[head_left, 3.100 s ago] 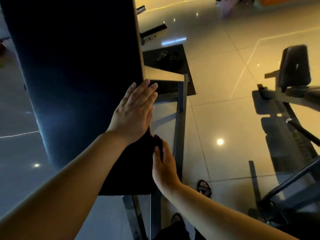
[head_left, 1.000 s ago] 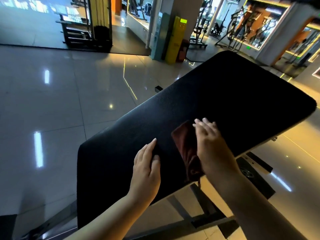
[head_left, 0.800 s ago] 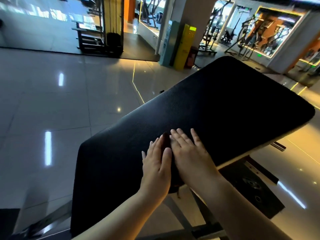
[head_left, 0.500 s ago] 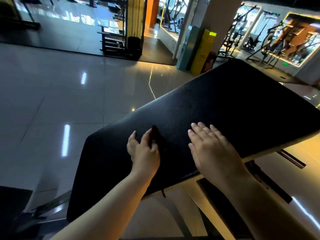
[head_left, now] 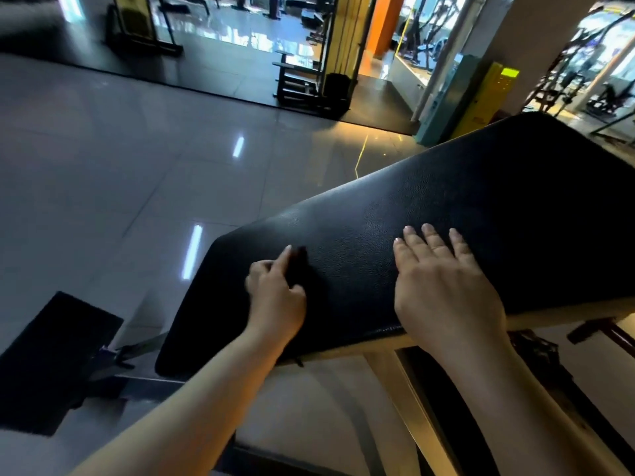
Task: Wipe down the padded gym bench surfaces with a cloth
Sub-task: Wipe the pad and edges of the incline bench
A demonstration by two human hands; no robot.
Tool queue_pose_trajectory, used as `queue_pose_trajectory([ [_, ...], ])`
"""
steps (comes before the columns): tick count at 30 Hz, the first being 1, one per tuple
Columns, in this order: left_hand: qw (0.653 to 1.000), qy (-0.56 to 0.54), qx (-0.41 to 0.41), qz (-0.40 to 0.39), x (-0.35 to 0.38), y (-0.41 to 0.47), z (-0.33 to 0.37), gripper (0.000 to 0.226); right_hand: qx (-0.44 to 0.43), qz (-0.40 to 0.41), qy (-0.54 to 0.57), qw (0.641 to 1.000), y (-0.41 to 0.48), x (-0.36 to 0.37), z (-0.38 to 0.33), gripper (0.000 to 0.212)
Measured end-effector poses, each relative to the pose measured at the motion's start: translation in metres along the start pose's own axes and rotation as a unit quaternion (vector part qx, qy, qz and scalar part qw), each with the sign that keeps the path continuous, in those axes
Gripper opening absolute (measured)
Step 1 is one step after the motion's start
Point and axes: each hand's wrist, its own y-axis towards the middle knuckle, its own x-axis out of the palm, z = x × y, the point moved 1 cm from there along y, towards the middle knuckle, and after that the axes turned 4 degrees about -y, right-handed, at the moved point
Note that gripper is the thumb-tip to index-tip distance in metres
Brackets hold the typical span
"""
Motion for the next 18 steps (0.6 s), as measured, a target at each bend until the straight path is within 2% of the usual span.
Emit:
queue_pose_trajectory([
  [2,0.994,-0.041,0.097,-0.006,0.016,-0.024,0.021,0.068,-0.002,-0.004,-0.001,1.000,-0.001,-0.001,-0.001,0.068],
  [4,0.978,-0.042,0.202,-0.026,0.027,-0.051,0.037,0.049,-0.008,-0.008,-0.005,1.000,-0.002,-0.002,-0.001,0.069],
  [6,0.965,-0.030,0.256,-0.052,0.026,-0.059,0.036,0.041,-0.012,-0.003,-0.014,1.000,-0.002,-0.001,-0.001,0.067],
  [8,0.961,-0.004,0.267,-0.072,0.015,-0.040,0.013,0.048,-0.012,0.008,-0.012,1.000,-0.002,0.001,-0.002,0.062],
  [9,0.967,0.017,0.243,-0.072,0.007,-0.028,-0.001,0.054,-0.011,0.015,-0.007,1.000,-0.001,0.002,-0.002,0.058],
  [12,0.996,-0.037,0.073,-0.044,-0.011,-0.008,-0.021,0.050,-0.015,0.028,0.001,0.999,-0.002,0.005,-0.003,0.054],
  [13,0.996,-0.054,0.066,-0.041,-0.008,-0.012,-0.015,0.046,-0.018,0.030,0.004,0.999,-0.002,0.005,-0.003,0.056],
  [16,0.980,-0.049,0.173,-0.088,0.005,-0.035,0.008,0.043,-0.024,0.020,-0.003,0.999,-0.004,0.001,-0.003,0.060],
  [18,0.966,0.002,0.227,-0.120,0.007,-0.033,0.000,0.043,-0.025,0.006,-0.009,1.000,-0.003,0.000,-0.003,0.062],
])
